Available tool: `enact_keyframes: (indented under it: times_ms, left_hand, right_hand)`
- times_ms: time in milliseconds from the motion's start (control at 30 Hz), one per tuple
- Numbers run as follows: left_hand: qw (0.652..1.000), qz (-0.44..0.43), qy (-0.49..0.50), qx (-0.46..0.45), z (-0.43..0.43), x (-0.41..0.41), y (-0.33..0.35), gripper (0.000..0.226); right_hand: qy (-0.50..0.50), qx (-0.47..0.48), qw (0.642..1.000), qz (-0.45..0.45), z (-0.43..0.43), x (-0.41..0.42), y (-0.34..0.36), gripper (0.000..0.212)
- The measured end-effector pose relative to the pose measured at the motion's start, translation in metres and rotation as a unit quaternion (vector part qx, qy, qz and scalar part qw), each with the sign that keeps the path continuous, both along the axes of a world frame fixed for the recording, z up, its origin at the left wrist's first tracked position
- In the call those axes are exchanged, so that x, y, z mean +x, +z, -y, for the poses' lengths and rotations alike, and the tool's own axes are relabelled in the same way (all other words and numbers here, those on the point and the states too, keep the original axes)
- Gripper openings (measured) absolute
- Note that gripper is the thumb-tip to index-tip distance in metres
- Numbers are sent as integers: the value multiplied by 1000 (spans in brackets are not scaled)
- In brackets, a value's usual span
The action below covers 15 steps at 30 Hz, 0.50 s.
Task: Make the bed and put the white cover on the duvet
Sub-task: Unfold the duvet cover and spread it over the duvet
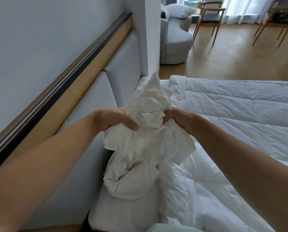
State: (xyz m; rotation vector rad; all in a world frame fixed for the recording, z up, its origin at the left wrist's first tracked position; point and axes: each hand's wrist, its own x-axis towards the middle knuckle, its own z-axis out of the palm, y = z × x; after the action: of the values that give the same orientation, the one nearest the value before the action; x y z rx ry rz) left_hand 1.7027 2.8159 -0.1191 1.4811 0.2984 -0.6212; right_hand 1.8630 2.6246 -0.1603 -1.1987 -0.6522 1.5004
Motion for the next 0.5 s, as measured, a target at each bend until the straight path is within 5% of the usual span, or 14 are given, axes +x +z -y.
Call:
enact_keyframes:
  times_ms: [100, 300, 500]
  left_hand:
    - [1000, 18, 23, 3, 4, 3, 3, 56]
    - [996, -16, 79, 26, -16, -4, 7, 110]
    - [991, -19, 124, -36, -6, -1, 1, 74]
  right_hand:
    - [-4, 2, 1000, 2, -1, 3, 1, 48]
    - [12, -22, 998, 54, 0, 1, 4, 41]
    - [-32, -29, 994, 98, -8, 1, 7, 49]
